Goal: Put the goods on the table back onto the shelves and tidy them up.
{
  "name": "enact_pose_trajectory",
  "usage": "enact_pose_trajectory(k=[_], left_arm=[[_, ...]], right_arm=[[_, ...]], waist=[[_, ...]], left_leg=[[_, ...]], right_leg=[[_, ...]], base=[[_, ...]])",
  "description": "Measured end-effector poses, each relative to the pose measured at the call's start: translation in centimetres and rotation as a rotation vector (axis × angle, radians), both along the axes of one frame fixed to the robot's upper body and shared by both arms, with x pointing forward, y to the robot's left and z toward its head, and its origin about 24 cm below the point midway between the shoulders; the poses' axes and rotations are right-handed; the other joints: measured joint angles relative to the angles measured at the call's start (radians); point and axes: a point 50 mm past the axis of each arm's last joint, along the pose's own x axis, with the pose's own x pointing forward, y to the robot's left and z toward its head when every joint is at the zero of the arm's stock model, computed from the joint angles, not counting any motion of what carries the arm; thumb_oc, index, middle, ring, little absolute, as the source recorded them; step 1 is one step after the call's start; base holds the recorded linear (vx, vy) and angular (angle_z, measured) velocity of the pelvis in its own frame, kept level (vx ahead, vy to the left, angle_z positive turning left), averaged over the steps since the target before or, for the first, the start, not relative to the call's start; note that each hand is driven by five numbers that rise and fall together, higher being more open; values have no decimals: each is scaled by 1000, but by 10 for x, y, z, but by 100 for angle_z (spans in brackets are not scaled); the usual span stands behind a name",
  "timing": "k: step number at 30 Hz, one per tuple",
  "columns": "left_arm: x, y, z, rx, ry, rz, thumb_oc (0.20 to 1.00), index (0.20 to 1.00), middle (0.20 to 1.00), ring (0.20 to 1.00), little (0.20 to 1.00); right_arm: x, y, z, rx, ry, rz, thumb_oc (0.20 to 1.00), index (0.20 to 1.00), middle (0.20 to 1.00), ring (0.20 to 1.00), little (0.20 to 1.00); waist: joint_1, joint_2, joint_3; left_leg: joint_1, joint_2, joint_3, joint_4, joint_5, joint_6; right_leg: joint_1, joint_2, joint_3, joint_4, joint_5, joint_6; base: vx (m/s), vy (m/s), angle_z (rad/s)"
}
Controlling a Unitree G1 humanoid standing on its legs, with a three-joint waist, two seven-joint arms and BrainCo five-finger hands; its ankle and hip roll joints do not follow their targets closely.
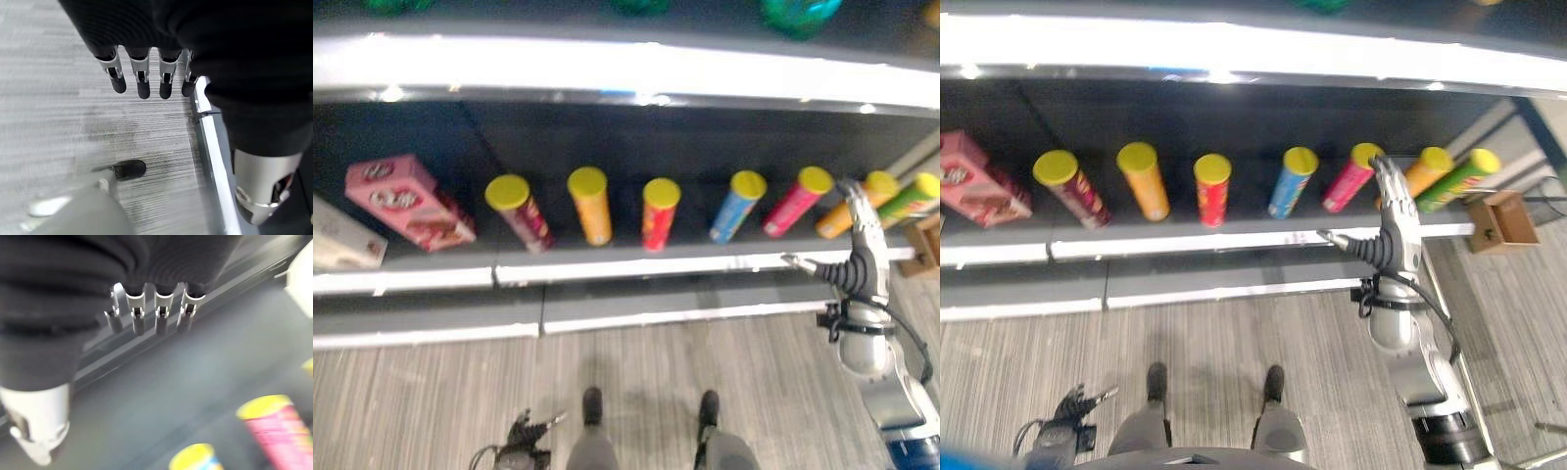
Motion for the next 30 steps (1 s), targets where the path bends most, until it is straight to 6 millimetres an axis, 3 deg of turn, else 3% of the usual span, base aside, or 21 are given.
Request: enact_pose_trajectory(k=[3, 5, 11, 15, 16, 21, 25, 30], left_arm=[[-6, 0, -1, -2, 15, -10, 1000, 1000, 1000, 1000, 1000], [-9, -1, -2, -19, 18, -17, 1000, 1000, 1000, 1000, 1000], [-10, -1, -2, -52, 22, -39, 1000, 1000, 1000, 1000, 1000], [-8, -3, -2, -75, 27, -69, 1000, 1000, 1000, 1000, 1000], [-12, -4, -4, -87, 44, -72, 1000, 1000, 1000, 1000, 1000], [-10, -4, -4, -92, 53, -86, 1000, 1000, 1000, 1000, 1000], [-11, -7, -6, -94, 66, -110, 1000, 1000, 1000, 1000, 1000], [-14, -8, -7, -90, 88, -141, 1000, 1000, 1000, 1000, 1000]], right_arm=[[0, -9, -16, 61, 111, 14, 1000, 1000, 1000, 1000, 1000], [-6, -20, -38, 177, 253, 41, 1000, 1000, 1000, 1000, 1000], [-26, -51, -95, 392, 554, -9, 1000, 1000, 1000, 1000, 1000], [-77, -76, -167, 579, 878, -198, 1000, 1000, 1000, 1000, 1000], [-94, -76, -195, 652, 993, -294, 1000, 1000, 1000, 1000, 1000], [-151, -53, -242, 739, 1275, -415, 1000, 1000, 1000, 1000, 1000], [-158, -30, -253, 764, 1347, -376, 1000, 1000, 1000, 1000, 1000], [-153, -19, -259, 803, 1367, -373, 1000, 1000, 1000, 1000, 1000]], waist=[[-22, 13, -27], [-18, 22, -61], [-48, 13, -85], [-62, 10, -97], [-66, 11, -103], [-69, 36, -113], [-68, 48, -118], [-66, 47, -125]], left_leg=[[27, 0, 28, 0, -5, -5], [36, 1, 43, -1, -6, -5], [65, 1, 65, -1, -8, -5], [81, 4, 67, -1, -11, -1], [90, 7, 70, -1, -13, -1], [92, 17, 74, -1, -16, -4], [92, 18, 74, -1, -16, -5], [95, 16, 75, -1, -17, -7]], right_leg=[[2, 1, 27, 0, -1, 2], [-1, 1, 42, 0, -4, 0], [10, -1, 63, -2, -8, 8], [26, 1, 65, -2, -9, 10], [31, 3, 68, -2, -10, 13], [30, 11, 70, -4, -11, 12], [30, 13, 70, -4, -11, 12], [31, 13, 71, -5, -11, 12]], base=[[32, 62, -28], [26, 39, -21], [23, 0, -10], [4, -7, -2], [12, -34, -7], [5, -32, -4], [0, 0, 0], [0, 0, 0]])
